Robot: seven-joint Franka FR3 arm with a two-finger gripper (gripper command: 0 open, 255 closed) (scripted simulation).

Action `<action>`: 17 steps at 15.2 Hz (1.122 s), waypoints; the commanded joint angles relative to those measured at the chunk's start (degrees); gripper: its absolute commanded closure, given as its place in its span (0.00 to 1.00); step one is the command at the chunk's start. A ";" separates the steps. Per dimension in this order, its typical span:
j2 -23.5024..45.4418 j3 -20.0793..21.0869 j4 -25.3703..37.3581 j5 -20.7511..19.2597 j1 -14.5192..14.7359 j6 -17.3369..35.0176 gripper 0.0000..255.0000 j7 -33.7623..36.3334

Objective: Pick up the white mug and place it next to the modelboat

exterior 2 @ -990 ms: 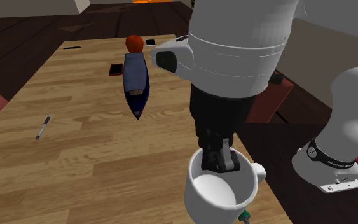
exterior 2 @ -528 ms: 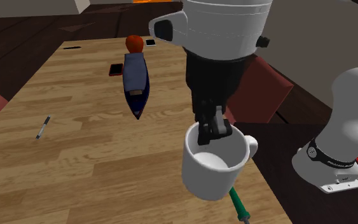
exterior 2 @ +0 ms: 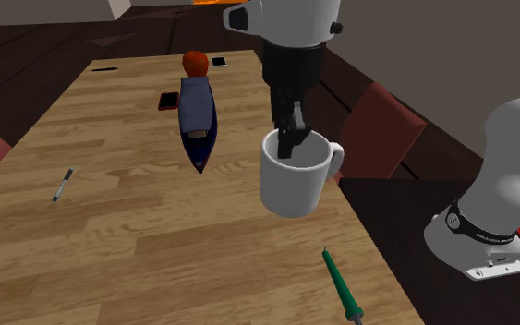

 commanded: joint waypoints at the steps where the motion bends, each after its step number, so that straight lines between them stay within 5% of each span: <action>1: -0.07 -1.75 0.10 -0.40 -1.16 -0.19 1.00 -2.84; 17: 9.89 -14.68 11.09 -1.77 -10.41 -1.32 1.00 -24.47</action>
